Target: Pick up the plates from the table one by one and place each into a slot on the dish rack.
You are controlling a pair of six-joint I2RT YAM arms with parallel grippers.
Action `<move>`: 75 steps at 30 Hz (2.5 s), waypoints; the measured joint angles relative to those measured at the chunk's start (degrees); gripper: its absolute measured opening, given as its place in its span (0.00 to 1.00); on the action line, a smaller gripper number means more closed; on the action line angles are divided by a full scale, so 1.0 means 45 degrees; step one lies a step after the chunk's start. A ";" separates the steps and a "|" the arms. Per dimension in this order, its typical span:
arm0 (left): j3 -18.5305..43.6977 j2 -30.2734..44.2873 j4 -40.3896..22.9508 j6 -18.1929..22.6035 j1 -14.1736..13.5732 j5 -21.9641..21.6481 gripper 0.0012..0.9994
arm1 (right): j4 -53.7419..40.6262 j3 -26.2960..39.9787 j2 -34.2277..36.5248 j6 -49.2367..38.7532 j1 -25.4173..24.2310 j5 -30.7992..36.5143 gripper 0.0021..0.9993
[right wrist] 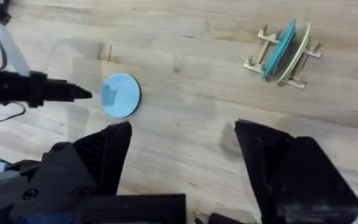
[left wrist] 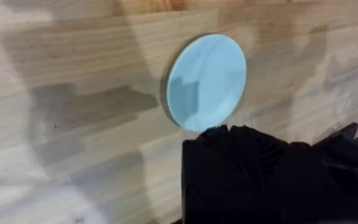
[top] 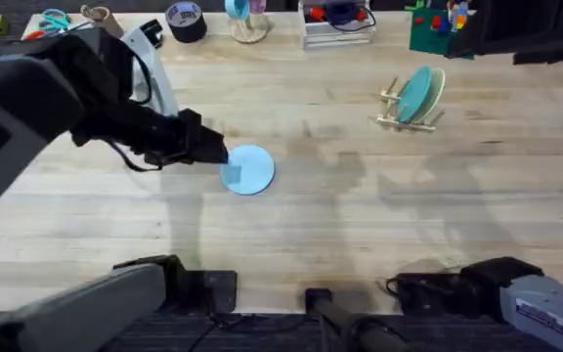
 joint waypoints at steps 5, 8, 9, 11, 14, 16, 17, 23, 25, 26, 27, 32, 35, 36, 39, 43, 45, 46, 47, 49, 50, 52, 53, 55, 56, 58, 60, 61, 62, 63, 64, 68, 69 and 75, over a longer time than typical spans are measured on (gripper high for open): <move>0.0000 0.1265 0.0652 0.0068 -0.0004 0.0258 0.04 | 0.0004 0.0000 0.0004 0.0000 0.0000 0.0000 1.00; 0.0000 0.1937 0.0831 0.0214 0.0000 0.0355 0.04 | -0.0001 0.0000 0.0000 0.0000 0.0000 0.0000 1.00; 0.0000 0.2143 0.0905 0.0258 -0.0005 0.0391 0.04 | -0.0001 0.0000 0.0000 0.0000 0.0000 0.0000 1.00; 0.0000 0.2466 0.1097 0.0319 0.0000 0.0434 0.04 | 0.0004 0.0000 0.0003 0.0000 0.0000 0.0000 1.00; 0.0000 0.2796 0.1445 0.0396 0.0000 0.0483 0.04 | -0.0001 0.0000 0.0000 0.0000 0.0000 0.0000 1.00; 0.0000 0.3031 0.1594 0.0403 0.0027 0.0492 0.04 | 0.0000 0.0000 0.0000 0.0000 0.0000 0.0000 0.99; 0.0005 0.3160 0.1620 0.0403 0.0081 0.0502 0.04 | -0.0001 0.0000 0.0000 0.0000 0.0000 0.0000 0.99; 0.0002 0.4106 0.1634 0.0698 0.0921 0.0806 0.04 | -0.0001 0.0000 0.0000 0.0015 0.0000 0.0000 1.00; 0.0005 0.4494 0.1637 0.0846 0.1064 0.0951 0.04 | 0.0004 0.0000 0.0000 0.0015 0.0000 0.0000 1.00; 0.0005 0.4626 0.1661 0.0897 0.1073 0.1094 0.04 | 0.0004 0.0000 0.0000 0.0015 0.0000 0.0000 1.00; 0.0005 0.4726 0.1713 0.0925 0.1070 0.1193 0.04 | 0.0004 0.0000 0.0003 0.0015 0.0000 0.0000 1.00; 0.0015 0.5260 0.2215 0.0499 0.1025 0.1801 0.04 | 0.0004 0.0000 0.0000 0.0073 0.0000 0.0000 1.00; 0.0024 0.5397 0.2426 0.0114 0.1025 0.2034 0.04 | 0.0004 0.0000 0.0000 0.0223 0.0000 -0.0005 0.99; 0.0024 0.5410 0.2450 -0.0023 0.1025 0.2044 0.04 | -0.0001 0.0000 0.0000 0.0276 0.0000 -0.0005 0.99; 0.0024 0.5410 0.2465 -0.0273 0.1025 0.2042 0.04 | 0.0002 0.0000 0.0000 0.0405 0.0000 -0.0012 1.00; 0.0024 0.5410 0.2497 -0.0451 0.1025 0.2042 0.04 | -0.0001 0.0000 0.0002 0.0447 0.0000 -0.0044 1.00; 0.0024 0.5410 0.2502 -0.0491 0.1025 0.2046 0.04 | -0.0006 0.0000 0.0025 0.0452 0.0000 -0.0049 1.00; 0.0024 0.5410 0.2502 -0.0512 0.1025 0.2042 0.04 | -0.0040 0.0005 0.0060 0.0453 0.0000 -0.0050 0.99; 0.0024 0.5410 0.2502 -0.0515 0.1025 0.2042 0.04 | -0.0119 0.0005 0.0134 0.0455 0.0000 -0.0053 0.99; 0.0024 0.5410 0.2506 -0.0520 0.1025 0.2042 0.04 | -0.0429 0.0010 0.0415 0.0457 0.0000 -0.0053 0.99; 0.0024 0.5410 0.2514 -0.0520 0.1025 0.2042 0.04 | -0.0646 0.0010 0.0631 0.0457 0.0000 -0.0056 0.99; 0.0024 0.5410 0.2545 -0.0520 0.1025 0.2047 0.04 | -0.1042 0.0010 0.1125 0.0469 0.0007 -0.0058 0.99; 0.0024 0.5410 0.2548 -0.0525 0.1025 0.2047 0.04 | -0.1138 0.0010 0.1390 0.0491 0.0044 -0.0056 1.00; 0.0024 0.5410 0.2556 -0.0525 0.1025 0.2047 0.04 | -0.1067 -0.0006 0.1931 0.0495 0.0248 -0.0053 1.00; 0.0024 0.5410 0.2565 -0.0525 0.1025 0.2047 0.04 | -0.0938 -0.0040 0.2134 0.0495 0.0377 -0.0056 1.00; 0.0024 0.5410 0.2589 -0.0525 0.1025 0.2052 0.04 | -0.0538 -0.0272 0.2497 0.0495 0.0720 -0.0054 1.00; 0.0024 0.5410 0.2594 -0.0525 0.1020 0.2051 0.04 | -0.0029 -0.0661 0.2819 0.0500 0.1111 -0.0058 1.00; 0.0024 0.5410 0.2594 -0.0525 0.1020 0.2056 0.04 | 0.0229 -0.0895 0.2983 0.0525 0.1298 -0.0058 1.00; 0.0024 0.5410 0.2594 -0.0525 0.1020 0.2056 0.04 | 0.0537 -0.1198 0.3138 0.0565 0.1482 -0.0063 1.00; 0.0024 0.5410 0.2599 -0.0525 0.1020 0.2051 0.04 | 0.0827 -0.1499 0.3291 0.0651 0.1633 -0.0068 1.00; 0.0024 0.5410 0.2608 -0.0525 0.1020 0.2056 0.04 | 0.1167 -0.1863 0.3462 0.0762 0.1787 -0.0087 1.00; 0.0024 0.5410 0.2646 -0.0525 0.1010 0.2071 0.04 | 0.2652 -0.3254 0.4050 0.1067 0.2130 -0.0618 1.00; 0.0024 0.5410 0.2647 -0.0525 0.1015 0.2071 0.04 | 0.3273 -0.3689 0.4171 0.1120 0.2162 -0.0981 1.00; 0.0024 0.5410 0.2672 -0.0525 0.1012 0.2081 0.04 | 0.5918 -0.5662 0.4507 0.1914 0.2253 -0.2659 1.00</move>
